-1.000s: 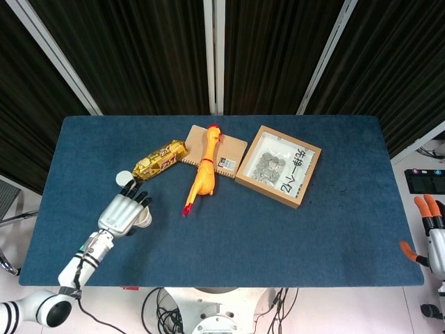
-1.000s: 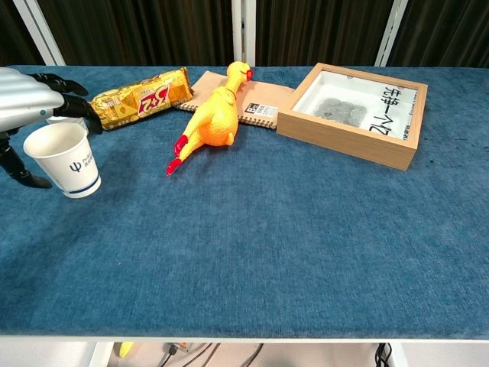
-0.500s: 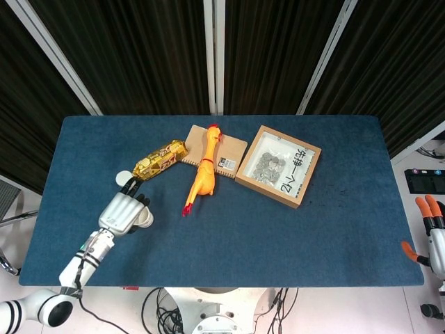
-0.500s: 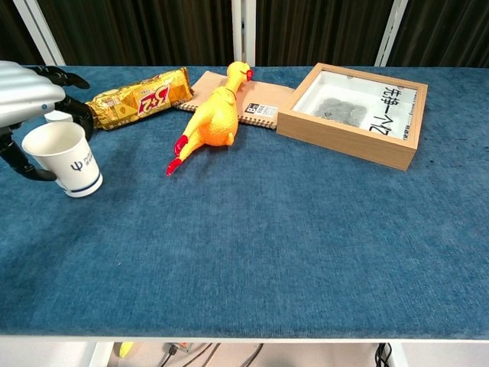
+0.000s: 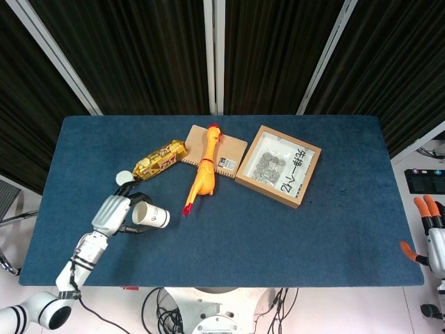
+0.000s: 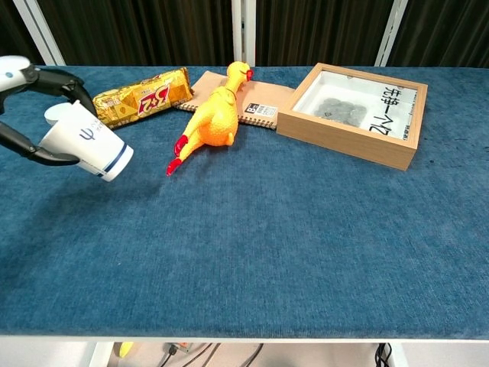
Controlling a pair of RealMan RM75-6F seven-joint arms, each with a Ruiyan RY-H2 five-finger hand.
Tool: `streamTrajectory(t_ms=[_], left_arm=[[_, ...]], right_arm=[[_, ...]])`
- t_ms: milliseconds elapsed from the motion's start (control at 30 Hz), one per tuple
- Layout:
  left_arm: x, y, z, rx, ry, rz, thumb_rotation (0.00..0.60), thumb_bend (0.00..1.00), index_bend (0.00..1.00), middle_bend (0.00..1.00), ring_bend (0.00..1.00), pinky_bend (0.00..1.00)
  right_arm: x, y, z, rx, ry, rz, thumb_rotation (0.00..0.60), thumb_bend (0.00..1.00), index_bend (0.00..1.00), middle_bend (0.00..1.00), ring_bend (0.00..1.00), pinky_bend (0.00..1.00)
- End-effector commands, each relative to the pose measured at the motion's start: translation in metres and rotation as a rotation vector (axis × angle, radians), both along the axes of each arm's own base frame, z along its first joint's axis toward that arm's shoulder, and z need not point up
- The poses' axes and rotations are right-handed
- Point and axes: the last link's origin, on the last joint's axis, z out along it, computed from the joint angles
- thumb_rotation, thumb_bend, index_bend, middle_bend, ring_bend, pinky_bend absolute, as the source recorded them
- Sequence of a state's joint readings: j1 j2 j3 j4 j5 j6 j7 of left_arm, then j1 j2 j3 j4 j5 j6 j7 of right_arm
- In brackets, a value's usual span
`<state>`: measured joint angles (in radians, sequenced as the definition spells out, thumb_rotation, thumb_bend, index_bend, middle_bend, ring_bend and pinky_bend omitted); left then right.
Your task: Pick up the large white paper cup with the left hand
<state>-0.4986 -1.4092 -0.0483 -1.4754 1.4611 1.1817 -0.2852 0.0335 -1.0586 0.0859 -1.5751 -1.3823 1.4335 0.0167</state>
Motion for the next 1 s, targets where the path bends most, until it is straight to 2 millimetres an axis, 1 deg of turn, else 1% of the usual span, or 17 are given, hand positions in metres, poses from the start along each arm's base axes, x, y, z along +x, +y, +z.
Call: streamTrajectory(t_ms=[33, 267, 433, 500, 533, 600, 633, 700, 767, 867, 933, 1000], left_arm=[[-0.031, -0.010, -0.017, -0.031, -0.138, 0.069, 0.600, 0.18, 0.45, 0.40, 0.07, 0.10], [-0.043, -0.013, -0.031, -0.035, -0.162, 0.090, 0.600, 0.18, 0.45, 0.39, 0.07, 0.09], [-0.048, -0.013, -0.033, -0.035, -0.164, 0.089, 0.600, 0.18, 0.44, 0.37, 0.07, 0.08], [-0.049, -0.014, -0.033, -0.043, -0.157, 0.082, 0.600, 0.18, 0.39, 0.33, 0.05, 0.08], [-0.050, -0.014, -0.033, -0.049, -0.149, 0.076, 0.600, 0.18, 0.34, 0.29, 0.04, 0.07], [-0.051, -0.014, -0.032, -0.062, -0.117, 0.055, 0.600, 0.17, 0.22, 0.19, 0.01, 0.05], [-0.051, -0.015, -0.031, -0.064, -0.102, 0.047, 0.600, 0.18, 0.14, 0.13, 0.00, 0.04], [-0.051, -0.016, -0.030, -0.062, -0.071, 0.027, 0.600, 0.17, 0.06, 0.06, 0.00, 0.03], [-0.051, -0.017, -0.028, -0.049, -0.052, 0.008, 0.600, 0.17, 0.03, 0.02, 0.00, 0.02], [-0.047, -0.018, -0.022, -0.008, -0.002, -0.047, 0.600, 0.17, 0.03, 0.01, 0.00, 0.01], [-0.041, -0.019, -0.016, 0.038, 0.061, -0.111, 0.600, 0.17, 0.03, 0.01, 0.00, 0.01], [-0.031, -0.021, -0.009, 0.087, 0.152, -0.194, 0.600, 0.17, 0.04, 0.02, 0.00, 0.01]], right_arm=[[0.000, 0.000, 0.000, -0.004, 0.000, 0.002, 0.600, 0.18, 0.00, 0.00, 0.00, 0.00], [0.000, 0.000, 0.000, -0.002, 0.004, -0.001, 0.600, 0.18, 0.00, 0.00, 0.00, 0.00], [-0.001, 0.000, -0.001, 0.000, 0.003, -0.004, 0.600, 0.18, 0.00, 0.00, 0.00, 0.00], [-0.001, 0.000, -0.001, -0.001, 0.003, -0.004, 0.600, 0.18, 0.00, 0.00, 0.00, 0.00], [-0.001, 0.000, -0.001, -0.001, 0.003, -0.005, 0.600, 0.18, 0.00, 0.00, 0.00, 0.00], [-0.001, 0.000, -0.001, -0.001, 0.003, -0.005, 0.600, 0.18, 0.00, 0.00, 0.00, 0.00], [-0.002, 0.000, -0.001, -0.001, 0.003, -0.005, 0.600, 0.18, 0.00, 0.00, 0.00, 0.00], [-0.002, 0.000, -0.001, -0.001, 0.003, -0.005, 0.600, 0.18, 0.00, 0.00, 0.00, 0.00], [-0.002, 0.000, -0.001, -0.001, 0.003, -0.006, 0.600, 0.18, 0.00, 0.00, 0.00, 0.00], [-0.002, 0.000, 0.000, -0.005, 0.004, -0.007, 0.600, 0.18, 0.00, 0.00, 0.00, 0.00], [-0.002, 0.000, 0.001, -0.007, 0.004, -0.008, 0.600, 0.18, 0.00, 0.00, 0.00, 0.00], [-0.002, 0.000, 0.001, -0.006, 0.005, -0.008, 0.600, 0.18, 0.00, 0.00, 0.00, 0.00]])
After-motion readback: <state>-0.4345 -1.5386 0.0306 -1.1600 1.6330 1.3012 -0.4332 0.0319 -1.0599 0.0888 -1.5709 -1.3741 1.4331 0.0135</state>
